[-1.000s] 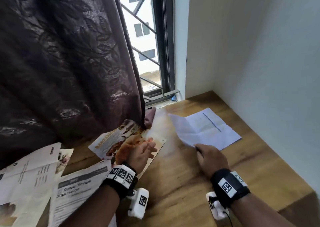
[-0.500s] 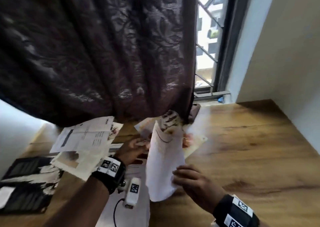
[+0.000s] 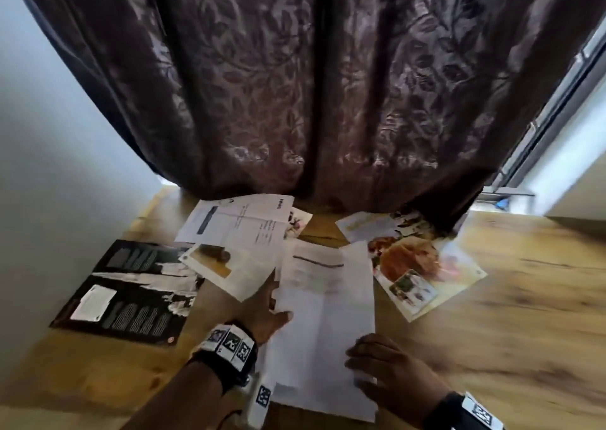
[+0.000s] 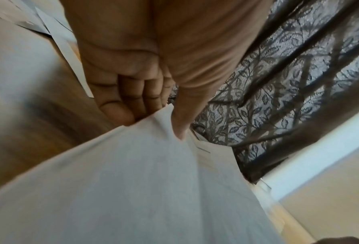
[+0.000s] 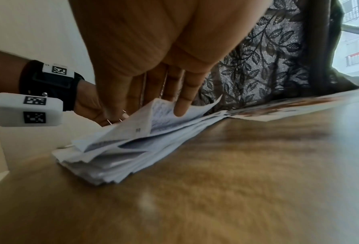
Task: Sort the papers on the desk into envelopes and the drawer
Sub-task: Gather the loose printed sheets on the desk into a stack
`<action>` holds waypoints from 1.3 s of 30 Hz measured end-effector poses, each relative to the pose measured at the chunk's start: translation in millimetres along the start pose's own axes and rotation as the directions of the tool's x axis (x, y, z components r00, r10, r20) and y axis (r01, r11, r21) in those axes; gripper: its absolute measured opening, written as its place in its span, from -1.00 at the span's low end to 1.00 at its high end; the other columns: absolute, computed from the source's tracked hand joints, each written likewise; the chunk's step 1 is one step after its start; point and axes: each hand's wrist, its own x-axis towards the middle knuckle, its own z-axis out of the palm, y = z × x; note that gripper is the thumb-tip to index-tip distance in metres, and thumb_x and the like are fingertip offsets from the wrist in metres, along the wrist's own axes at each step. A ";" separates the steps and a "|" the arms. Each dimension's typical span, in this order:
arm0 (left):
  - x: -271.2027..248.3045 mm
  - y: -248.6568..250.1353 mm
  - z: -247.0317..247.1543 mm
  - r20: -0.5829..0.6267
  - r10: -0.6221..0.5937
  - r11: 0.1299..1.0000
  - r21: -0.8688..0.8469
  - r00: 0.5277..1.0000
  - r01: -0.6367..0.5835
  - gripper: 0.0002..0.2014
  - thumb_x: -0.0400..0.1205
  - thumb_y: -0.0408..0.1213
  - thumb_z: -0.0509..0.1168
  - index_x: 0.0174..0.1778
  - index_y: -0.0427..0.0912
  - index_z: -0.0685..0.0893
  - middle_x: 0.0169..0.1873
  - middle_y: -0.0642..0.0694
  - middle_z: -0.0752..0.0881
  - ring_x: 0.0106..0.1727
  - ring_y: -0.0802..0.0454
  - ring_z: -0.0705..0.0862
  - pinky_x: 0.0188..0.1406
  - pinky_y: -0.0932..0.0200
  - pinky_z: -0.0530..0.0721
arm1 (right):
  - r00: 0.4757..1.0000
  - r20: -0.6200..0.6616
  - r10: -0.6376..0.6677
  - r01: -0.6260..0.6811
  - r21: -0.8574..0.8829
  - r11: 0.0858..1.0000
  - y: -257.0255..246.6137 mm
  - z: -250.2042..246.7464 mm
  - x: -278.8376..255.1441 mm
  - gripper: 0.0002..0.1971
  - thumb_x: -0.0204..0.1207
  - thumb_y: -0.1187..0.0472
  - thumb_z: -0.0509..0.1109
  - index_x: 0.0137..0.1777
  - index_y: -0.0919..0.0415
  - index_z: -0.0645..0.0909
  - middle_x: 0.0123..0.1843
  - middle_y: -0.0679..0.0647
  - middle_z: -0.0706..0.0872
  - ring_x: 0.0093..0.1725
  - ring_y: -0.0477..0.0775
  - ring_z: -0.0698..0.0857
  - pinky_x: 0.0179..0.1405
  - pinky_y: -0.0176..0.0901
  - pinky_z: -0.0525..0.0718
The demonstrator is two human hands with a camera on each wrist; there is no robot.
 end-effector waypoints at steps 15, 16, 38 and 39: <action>0.8 -36.1 -10.5 0.185 0.101 0.977 0.165 0.978 -0.132 -0.10 0.42 -0.27 0.61 0.60 -0.02 0.23 -0.16 0.02 0.66 -0.08 0.09 0.69 0.11 0.03 0.73 | 0.706 0.046 0.707 -0.693 -0.165 0.702 -47.7 15.7 32.1 -0.60 0.67 -0.13 0.30 0.50 -0.18 0.53 0.62 -0.20 0.43 0.55 -0.07 0.34 0.55 -0.19 0.37; -0.1 -39.6 -10.5 0.202 0.098 0.977 0.166 0.974 -0.132 -0.09 0.42 -0.27 0.60 0.61 -0.02 0.22 -0.15 0.02 0.64 -0.07 0.07 0.69 0.13 0.00 0.73 | 0.686 0.075 0.724 -0.706 -0.173 0.687 -49.6 18.4 32.6 -0.61 0.67 -0.12 0.30 0.49 -0.19 0.53 0.64 -0.18 0.39 0.56 -0.04 0.33 0.55 -0.17 0.37; 6.3 10.0 -4.7 0.423 0.081 0.395 0.818 0.903 -0.419 0.33 0.40 0.09 0.56 0.67 -0.16 -0.41 0.69 -0.09 -0.37 0.72 -0.12 -0.27 0.72 -0.16 -0.06 | 0.726 0.433 0.534 -0.537 -0.128 0.834 20.6 42.0 177.6 0.46 -0.04 -0.85 -0.22 0.78 0.11 -0.28 0.80 0.04 -0.29 0.77 0.09 -0.28 0.70 0.16 -0.25; 5.7 10.2 -4.7 0.417 0.088 0.401 0.817 0.905 -0.415 0.28 0.45 0.06 0.53 0.67 -0.18 -0.40 0.69 -0.11 -0.37 0.73 -0.12 -0.26 0.72 -0.15 -0.05 | 0.719 0.427 0.548 -0.533 -0.166 0.829 28.6 39.8 170.4 0.48 -0.09 -0.84 -0.27 0.77 0.11 -0.32 0.79 0.04 -0.34 0.77 0.10 -0.30 0.70 0.16 -0.25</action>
